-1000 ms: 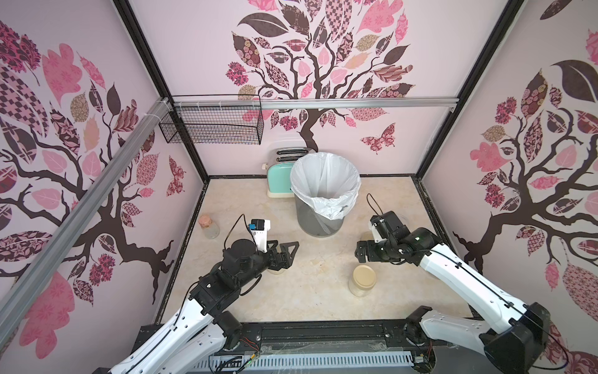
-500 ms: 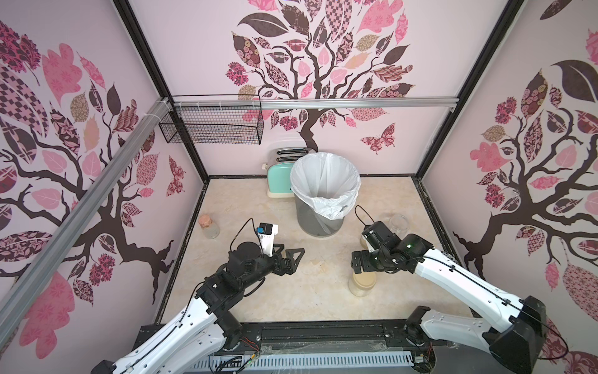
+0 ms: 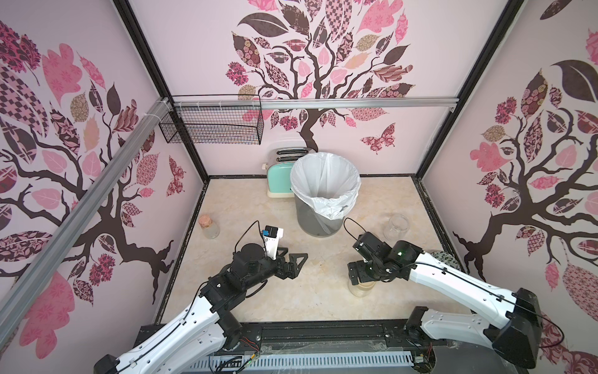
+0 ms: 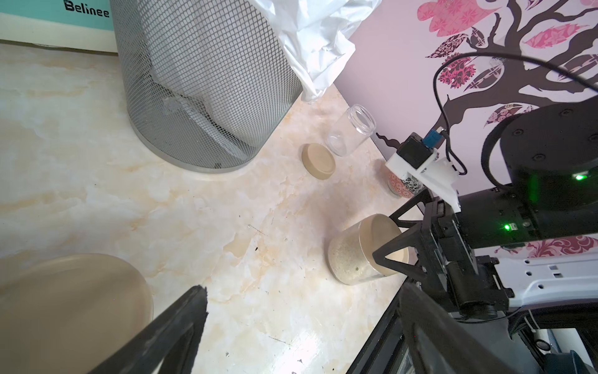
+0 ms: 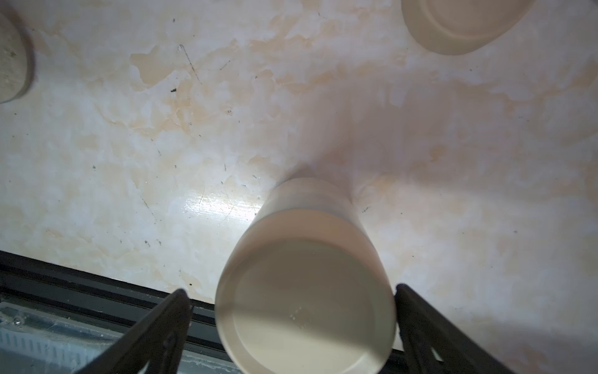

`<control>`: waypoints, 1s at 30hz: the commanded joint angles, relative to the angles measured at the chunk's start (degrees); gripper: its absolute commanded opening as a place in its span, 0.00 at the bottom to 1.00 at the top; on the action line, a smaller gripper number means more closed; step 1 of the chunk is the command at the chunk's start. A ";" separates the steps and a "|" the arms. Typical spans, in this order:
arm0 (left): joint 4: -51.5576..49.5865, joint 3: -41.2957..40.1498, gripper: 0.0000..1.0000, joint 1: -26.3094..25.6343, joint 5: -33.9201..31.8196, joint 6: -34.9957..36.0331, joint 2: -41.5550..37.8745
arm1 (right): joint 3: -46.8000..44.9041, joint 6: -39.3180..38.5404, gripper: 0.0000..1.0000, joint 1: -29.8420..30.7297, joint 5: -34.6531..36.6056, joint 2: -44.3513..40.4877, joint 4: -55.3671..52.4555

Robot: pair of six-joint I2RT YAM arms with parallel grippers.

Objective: Empty moldy rice from jars
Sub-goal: Pick up the jar from the center of the board.

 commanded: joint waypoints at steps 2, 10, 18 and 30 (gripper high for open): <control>1.47 -1.28 0.96 -1.32 0.63 0.87 -0.33 | -0.08 2.30 1.00 1.79 2.68 0.82 -1.50; 1.77 -2.14 0.96 -5.76 -1.75 2.03 0.57 | -2.71 2.80 1.00 1.98 2.54 1.51 -0.15; 2.90 -2.53 0.96 -6.92 -1.27 2.71 2.57 | -3.71 2.90 1.00 2.03 3.60 1.01 0.63; 3.41 -3.03 0.97 -7.49 -0.61 3.15 3.65 | -3.70 1.63 0.82 2.04 2.92 1.09 2.97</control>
